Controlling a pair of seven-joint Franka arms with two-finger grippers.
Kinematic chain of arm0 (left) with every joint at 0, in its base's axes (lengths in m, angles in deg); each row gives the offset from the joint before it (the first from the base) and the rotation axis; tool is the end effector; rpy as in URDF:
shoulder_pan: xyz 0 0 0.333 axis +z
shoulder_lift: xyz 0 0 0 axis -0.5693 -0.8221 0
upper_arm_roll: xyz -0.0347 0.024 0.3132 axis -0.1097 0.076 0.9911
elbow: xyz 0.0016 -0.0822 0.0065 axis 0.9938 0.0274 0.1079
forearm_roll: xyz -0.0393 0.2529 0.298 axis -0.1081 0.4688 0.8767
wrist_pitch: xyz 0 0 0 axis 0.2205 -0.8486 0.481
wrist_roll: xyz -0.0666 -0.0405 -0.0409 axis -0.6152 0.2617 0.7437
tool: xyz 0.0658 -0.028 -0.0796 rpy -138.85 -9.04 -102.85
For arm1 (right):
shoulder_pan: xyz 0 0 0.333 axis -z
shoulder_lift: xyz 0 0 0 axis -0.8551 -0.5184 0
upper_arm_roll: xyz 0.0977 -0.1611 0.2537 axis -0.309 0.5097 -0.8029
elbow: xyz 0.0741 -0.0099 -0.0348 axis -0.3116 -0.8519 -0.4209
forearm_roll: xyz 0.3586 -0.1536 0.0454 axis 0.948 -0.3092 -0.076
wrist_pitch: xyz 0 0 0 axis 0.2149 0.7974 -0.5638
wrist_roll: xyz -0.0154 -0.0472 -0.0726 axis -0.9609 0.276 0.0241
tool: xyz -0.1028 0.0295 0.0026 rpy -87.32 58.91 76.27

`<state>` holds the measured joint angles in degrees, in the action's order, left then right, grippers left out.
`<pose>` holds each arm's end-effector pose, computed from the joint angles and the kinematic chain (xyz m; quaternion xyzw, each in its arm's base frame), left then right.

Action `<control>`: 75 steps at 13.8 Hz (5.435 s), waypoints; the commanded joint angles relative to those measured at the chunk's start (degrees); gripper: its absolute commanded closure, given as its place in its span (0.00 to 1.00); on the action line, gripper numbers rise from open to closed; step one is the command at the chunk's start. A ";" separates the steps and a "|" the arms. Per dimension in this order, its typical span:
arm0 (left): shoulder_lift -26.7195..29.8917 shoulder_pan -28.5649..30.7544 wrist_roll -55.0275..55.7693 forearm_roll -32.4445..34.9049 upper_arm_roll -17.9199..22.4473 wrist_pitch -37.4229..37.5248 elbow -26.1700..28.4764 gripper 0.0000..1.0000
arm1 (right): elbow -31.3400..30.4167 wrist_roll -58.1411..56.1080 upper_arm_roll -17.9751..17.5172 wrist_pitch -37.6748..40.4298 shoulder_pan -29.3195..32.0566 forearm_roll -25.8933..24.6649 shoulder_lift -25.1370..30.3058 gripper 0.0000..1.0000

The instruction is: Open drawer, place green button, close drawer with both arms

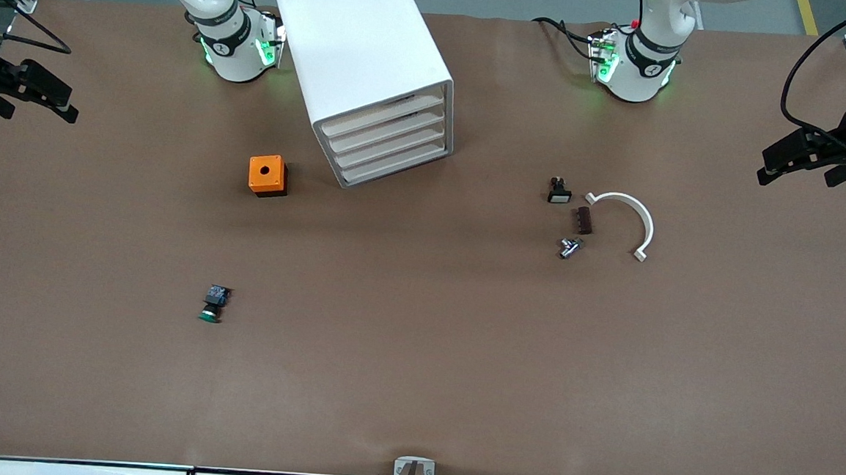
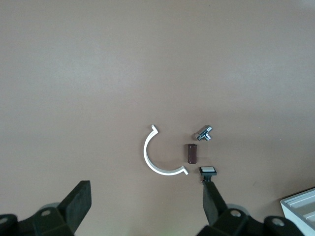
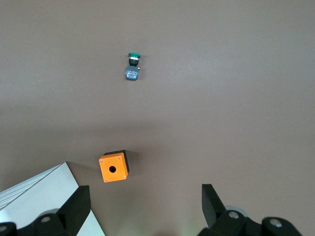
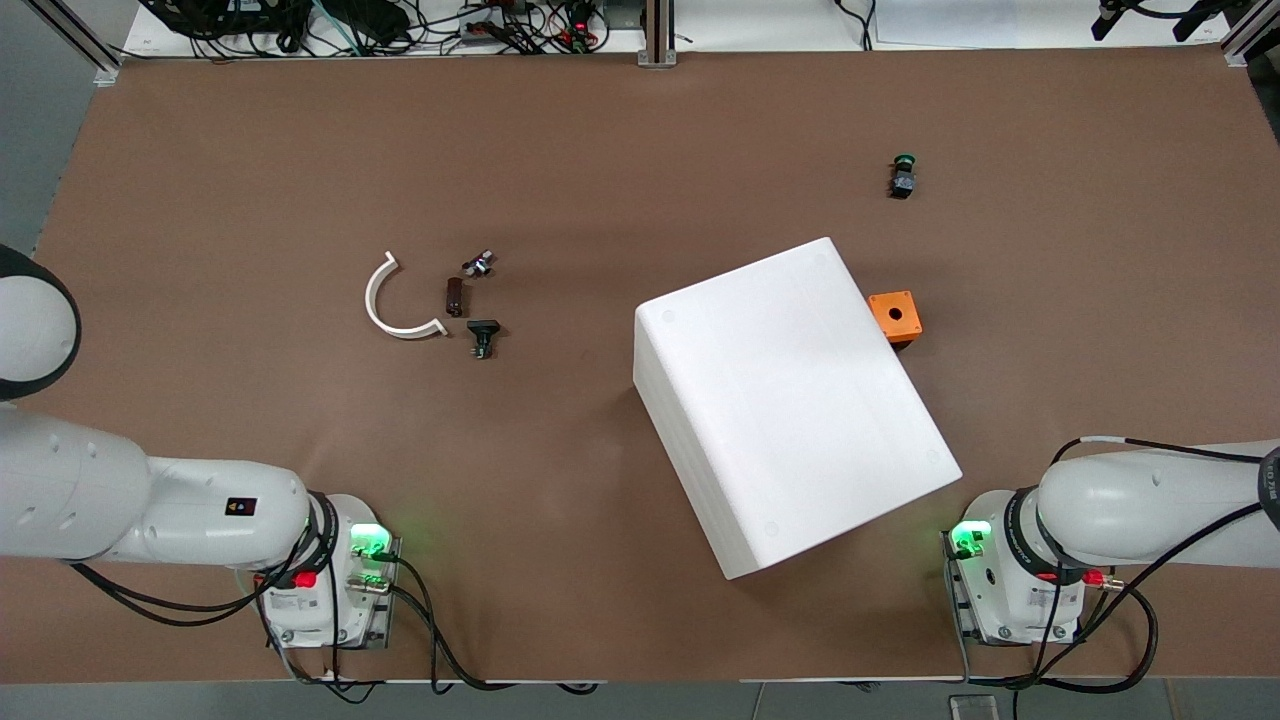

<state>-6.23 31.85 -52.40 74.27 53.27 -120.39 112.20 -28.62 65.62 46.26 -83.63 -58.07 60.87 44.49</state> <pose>0.5417 -0.0363 0.6463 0.9998 0.0137 0.0034 0.0122 0.5054 -0.0161 0.6467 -0.9997 0.0191 0.0047 0.0145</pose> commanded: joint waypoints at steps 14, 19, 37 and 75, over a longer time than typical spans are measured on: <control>-12.49 3.12 0.01 -0.89 -0.81 0.46 -1.14 0.00 | -0.38 -0.32 -0.03 0.84 0.18 0.90 1.16 0.00; -20.76 -6.35 15.69 -2.57 -0.81 0.28 -1.22 0.00 | 1.38 -0.49 -0.03 1.72 0.09 0.81 0.54 0.00; -50.47 -30.02 98.67 -42.53 -0.90 -1.83 -14.41 0.00 | 4.37 -6.12 0.15 1.81 3.60 -0.33 -13.86 0.00; -61.46 -31.69 118.57 -55.57 -10.04 2.65 -11.07 0.85 | -4.59 19.10 -0.12 -48.54 -6.68 -0.42 -42.34 0.00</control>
<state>-67.10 -0.04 65.11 20.13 43.28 -118.90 101.74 -34.20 81.75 46.05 -130.96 -63.67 60.37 3.41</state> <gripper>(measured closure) 0.837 0.000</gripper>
